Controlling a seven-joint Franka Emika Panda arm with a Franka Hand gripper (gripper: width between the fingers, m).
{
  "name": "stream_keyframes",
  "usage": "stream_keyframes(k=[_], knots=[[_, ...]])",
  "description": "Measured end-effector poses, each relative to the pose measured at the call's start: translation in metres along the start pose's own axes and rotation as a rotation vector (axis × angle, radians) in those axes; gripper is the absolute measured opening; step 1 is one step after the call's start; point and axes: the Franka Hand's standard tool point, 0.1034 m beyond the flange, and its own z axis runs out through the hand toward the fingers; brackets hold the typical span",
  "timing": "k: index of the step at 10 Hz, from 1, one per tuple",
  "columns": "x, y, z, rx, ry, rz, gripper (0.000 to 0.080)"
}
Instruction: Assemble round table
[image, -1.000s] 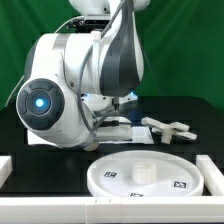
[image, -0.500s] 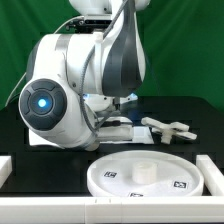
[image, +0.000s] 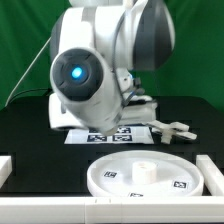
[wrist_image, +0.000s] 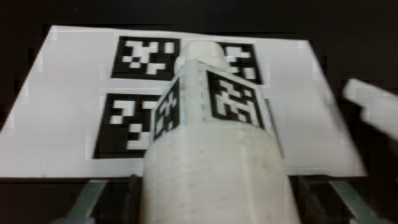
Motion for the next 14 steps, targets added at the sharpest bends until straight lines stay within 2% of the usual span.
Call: stream_keyframes(k=[1,2,6,7,8,9,10,12,14], knots=[[-0.009,-0.004,-0.018,0.017,0.089,-0.003,0.0404],[-0.023,-0.002,-0.024,0.033,0.132,0.003,0.0406],[-0.016,0.004,-0.031,-0.006,0.419,0.014,0.0406],[-0.015,-0.001,-0.037,-0.018,0.475,0.016,0.0406],[-0.011,-0.025,-0.064,-0.049,0.581,-0.017,0.0406],[-0.008,-0.039,-0.086,-0.047,0.674,-0.043,0.0406],[-0.003,-0.04,-0.102,-0.046,0.778,-0.038,0.0406],[-0.004,-0.035,-0.095,-0.064,0.916,-0.03,0.0407],[0.002,-0.032,-0.102,-0.086,1.04,-0.028,0.0407]])
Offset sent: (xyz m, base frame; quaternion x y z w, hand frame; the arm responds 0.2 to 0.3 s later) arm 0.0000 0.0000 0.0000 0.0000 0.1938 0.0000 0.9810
